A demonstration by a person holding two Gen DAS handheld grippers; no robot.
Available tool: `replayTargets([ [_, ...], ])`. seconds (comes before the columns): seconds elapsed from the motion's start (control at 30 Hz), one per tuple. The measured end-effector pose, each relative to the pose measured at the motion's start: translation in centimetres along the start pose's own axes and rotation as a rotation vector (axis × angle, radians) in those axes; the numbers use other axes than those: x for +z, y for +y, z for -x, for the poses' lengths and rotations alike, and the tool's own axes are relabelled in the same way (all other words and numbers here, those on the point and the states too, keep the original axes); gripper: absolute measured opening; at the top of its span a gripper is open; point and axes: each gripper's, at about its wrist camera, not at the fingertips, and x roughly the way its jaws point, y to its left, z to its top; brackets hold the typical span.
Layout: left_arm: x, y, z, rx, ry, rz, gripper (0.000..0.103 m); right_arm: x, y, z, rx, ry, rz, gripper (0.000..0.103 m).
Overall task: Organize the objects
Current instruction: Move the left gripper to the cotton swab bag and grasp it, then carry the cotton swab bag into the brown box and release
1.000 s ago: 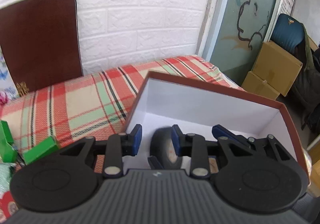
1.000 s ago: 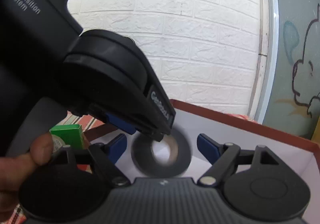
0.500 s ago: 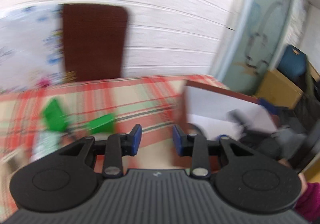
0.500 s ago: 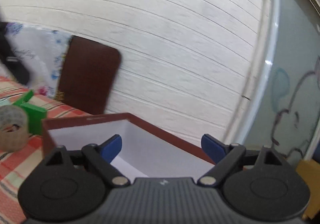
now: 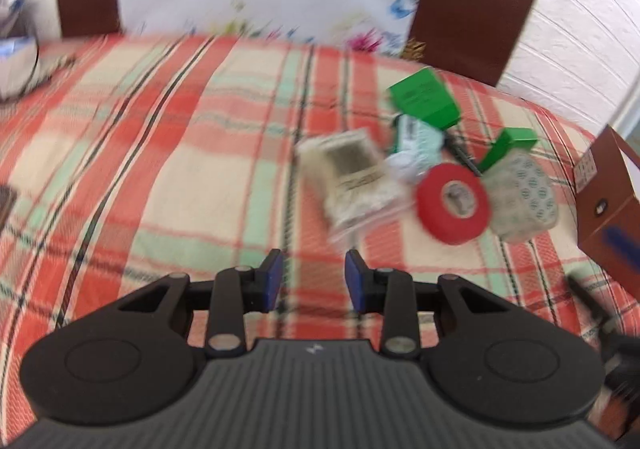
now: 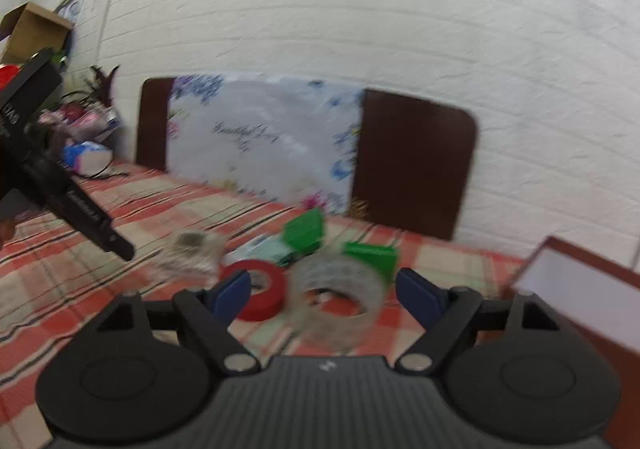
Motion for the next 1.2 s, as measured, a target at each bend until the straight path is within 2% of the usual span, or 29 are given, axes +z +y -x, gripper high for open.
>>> replayTargets([
  [0.13,1.4,2.3,-1.0,-0.092,0.016,0.074,0.039,1.0,5.3,-3.4,0.081,0.072,0.078,0.073],
  [0.2,2.4,2.5,-1.8,-0.122,0.012,0.090,0.050,1.9,6.2,-5.6,0.113,0.108,0.065,0.073],
  [0.37,4.7,2.5,-4.0,-0.198,0.017,0.101,0.056,3.8,7.4,-11.2,0.124,0.165,0.064,0.076],
  [0.5,5.7,2.4,-6.2,-0.223,0.038,0.105,0.056,4.0,7.5,-15.5,0.143,0.256,0.063,0.082],
  [0.57,5.7,2.5,-7.3,-0.241,0.063,0.115,0.053,3.4,7.6,-17.0,0.176,0.300,0.042,0.082],
  [0.6,5.5,2.6,-8.0,-0.249,0.084,0.118,0.045,3.3,7.4,-17.2,0.194,0.303,0.008,0.082],
  [0.63,5.2,2.7,-8.1,-0.263,0.074,0.125,0.045,3.2,7.1,-17.5,0.204,0.315,-0.030,0.081],
  [0.67,4.9,2.8,-7.9,-0.274,0.062,0.125,0.041,3.1,7.1,-17.4,0.197,0.316,-0.050,0.078],
  [0.7,4.6,3.0,-7.7,-0.292,0.063,0.129,0.036,3.0,7.1,-17.0,0.186,0.309,-0.057,0.069],
  [0.77,3.8,3.4,-6.9,-0.326,0.074,0.147,0.032,2.6,7.5,-15.9,0.178,0.302,-0.069,0.064],
  [0.87,1.6,3.4,-4.9,-0.344,0.082,0.142,0.030,1.5,8.6,-13.0,0.169,0.281,-0.039,0.061],
  [1.0,-1.1,2.1,-2.1,-0.333,0.075,0.109,0.030,-0.2,9.5,-8.5,0.169,0.240,-0.011,0.059],
  [1.1,-0.5,-0.5,-0.5,-0.333,0.049,0.059,0.029,-0.3,9.1,-5.5,0.119,0.173,0.017,0.058],
  [1.2,1.3,-4.7,0.9,-0.363,-0.005,-0.026,0.029,0.8,6.5,-3.2,0.039,0.090,-0.009,0.058],
])
